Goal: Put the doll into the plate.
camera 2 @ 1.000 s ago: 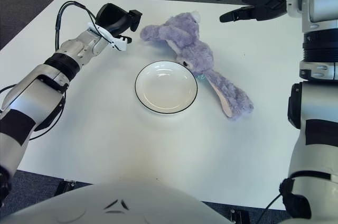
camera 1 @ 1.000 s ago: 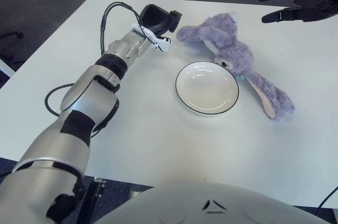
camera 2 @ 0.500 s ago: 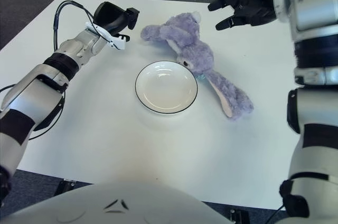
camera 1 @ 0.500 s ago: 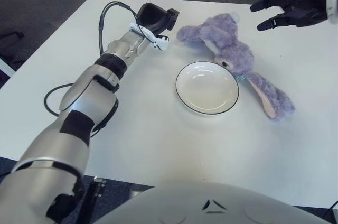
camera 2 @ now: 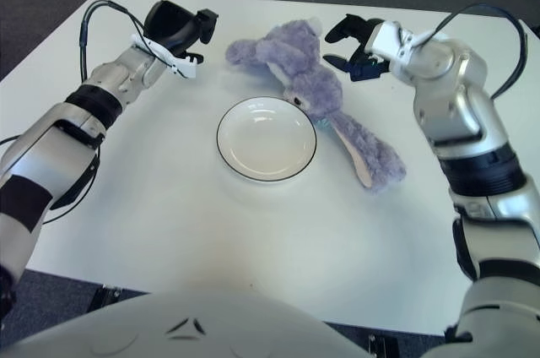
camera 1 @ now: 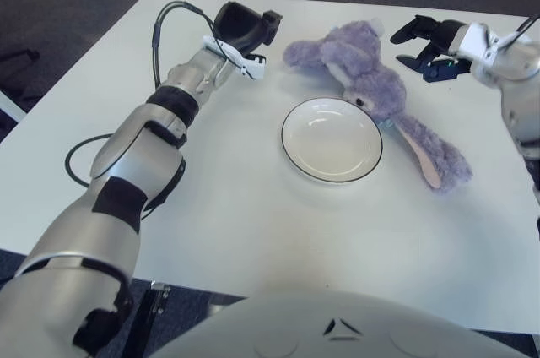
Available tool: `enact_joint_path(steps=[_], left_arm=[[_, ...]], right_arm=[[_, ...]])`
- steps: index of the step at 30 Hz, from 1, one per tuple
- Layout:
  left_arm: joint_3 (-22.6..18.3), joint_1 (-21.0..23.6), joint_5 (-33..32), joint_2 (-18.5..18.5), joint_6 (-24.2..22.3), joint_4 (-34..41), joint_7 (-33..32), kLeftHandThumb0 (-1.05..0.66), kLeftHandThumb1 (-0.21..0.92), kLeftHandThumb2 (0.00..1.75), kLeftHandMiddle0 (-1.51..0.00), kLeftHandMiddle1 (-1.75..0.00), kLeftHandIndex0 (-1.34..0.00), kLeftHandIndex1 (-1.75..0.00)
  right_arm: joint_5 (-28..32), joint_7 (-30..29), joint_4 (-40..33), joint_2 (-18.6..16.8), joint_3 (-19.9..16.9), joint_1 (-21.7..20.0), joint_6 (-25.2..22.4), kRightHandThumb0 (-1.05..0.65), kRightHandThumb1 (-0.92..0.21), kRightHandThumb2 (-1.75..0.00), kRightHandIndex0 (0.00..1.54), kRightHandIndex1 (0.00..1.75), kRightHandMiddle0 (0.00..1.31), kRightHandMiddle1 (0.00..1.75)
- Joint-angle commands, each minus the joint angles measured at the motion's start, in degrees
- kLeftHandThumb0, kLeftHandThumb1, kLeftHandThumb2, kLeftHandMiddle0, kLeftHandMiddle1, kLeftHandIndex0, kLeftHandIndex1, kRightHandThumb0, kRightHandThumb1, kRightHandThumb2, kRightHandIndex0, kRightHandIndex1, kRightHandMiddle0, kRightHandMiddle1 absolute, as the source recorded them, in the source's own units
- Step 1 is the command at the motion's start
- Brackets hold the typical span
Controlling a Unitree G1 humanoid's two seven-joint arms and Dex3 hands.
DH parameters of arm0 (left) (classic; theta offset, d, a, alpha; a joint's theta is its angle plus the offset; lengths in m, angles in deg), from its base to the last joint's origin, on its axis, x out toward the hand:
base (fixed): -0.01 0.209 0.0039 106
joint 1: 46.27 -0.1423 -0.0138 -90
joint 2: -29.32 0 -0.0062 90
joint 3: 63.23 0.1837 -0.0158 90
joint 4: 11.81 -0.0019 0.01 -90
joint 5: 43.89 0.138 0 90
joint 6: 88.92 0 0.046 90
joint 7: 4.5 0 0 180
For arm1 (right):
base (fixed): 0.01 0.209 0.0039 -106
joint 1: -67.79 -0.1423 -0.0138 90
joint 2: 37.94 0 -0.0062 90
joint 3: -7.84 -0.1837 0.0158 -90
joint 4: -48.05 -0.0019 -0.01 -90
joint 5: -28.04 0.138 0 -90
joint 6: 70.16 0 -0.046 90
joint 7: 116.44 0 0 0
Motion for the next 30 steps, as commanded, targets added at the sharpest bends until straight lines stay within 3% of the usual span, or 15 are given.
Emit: enact_joint_path(steps=[1,13,30], left_arm=[[0.4,-1.4,0.8,-0.2,-0.4,1.5,-1.0,-0.55,0.17,1.5,-1.36,-1.75,-0.74,-1.75],[0.0,-2.8,0.9,-0.4,-1.2,4.7,0.0,-0.55,0.17,1.5,-1.37,-1.75,-0.75,-1.75],[0.0,-3.9,1.2,-0.4,-2.3,6.7,0.6,-0.54,0.18,1.49,-1.36,-1.75,-0.73,-1.75]], right_arm=[[-5.4,-5.0,-3.1,1.0,0.7,4.8,9.4,-0.96,-0.92,-0.78,0.05,1.3,0.0,0.99],[-8.8,-11.8,0.8,-3.3,-2.4,10.5,19.3,-1.04,-0.92,-0.68,0.0,0.67,0.0,0.9],[-6.2,-11.6,1.3,-6.8,-6.1,14.0,25.4,-1.05,-0.92,-0.67,0.0,0.18,0.0,0.67]])
